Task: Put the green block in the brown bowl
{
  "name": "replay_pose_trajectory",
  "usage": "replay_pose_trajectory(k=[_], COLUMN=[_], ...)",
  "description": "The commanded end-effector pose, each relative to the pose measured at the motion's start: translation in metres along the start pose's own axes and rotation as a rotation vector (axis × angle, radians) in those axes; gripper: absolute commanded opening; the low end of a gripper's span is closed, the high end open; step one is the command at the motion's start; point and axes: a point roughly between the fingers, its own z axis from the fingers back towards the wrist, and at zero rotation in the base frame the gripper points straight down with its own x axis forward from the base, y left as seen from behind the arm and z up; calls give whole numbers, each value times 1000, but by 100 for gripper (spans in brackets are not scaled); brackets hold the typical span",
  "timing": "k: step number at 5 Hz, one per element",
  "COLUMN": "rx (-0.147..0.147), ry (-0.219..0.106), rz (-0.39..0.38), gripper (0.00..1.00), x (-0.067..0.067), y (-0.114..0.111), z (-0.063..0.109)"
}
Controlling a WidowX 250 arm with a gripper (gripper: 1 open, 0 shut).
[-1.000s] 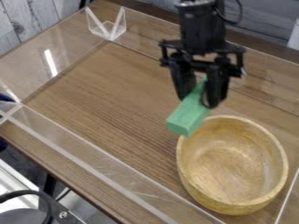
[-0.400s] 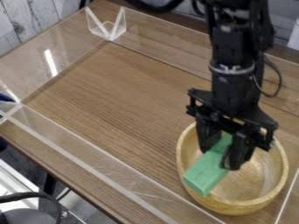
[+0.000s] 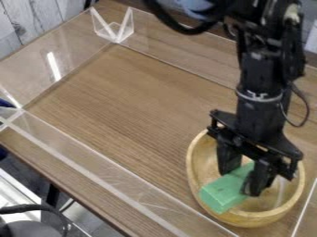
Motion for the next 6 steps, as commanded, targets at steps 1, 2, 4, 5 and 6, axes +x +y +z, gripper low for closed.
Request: replay_pose_trajectory(k=[1, 2, 4, 5, 6], rx=[-10, -17, -41, -59, -78], ry=[-54, -46, -22, -8, 3], rz=[-7, -1, 8, 15, 24], gripper=[100, 100, 100, 100, 100], x=[9, 8, 12, 17, 22], y=[-6, -6, -6, -5, -3], z=[11, 9, 0, -6, -9])
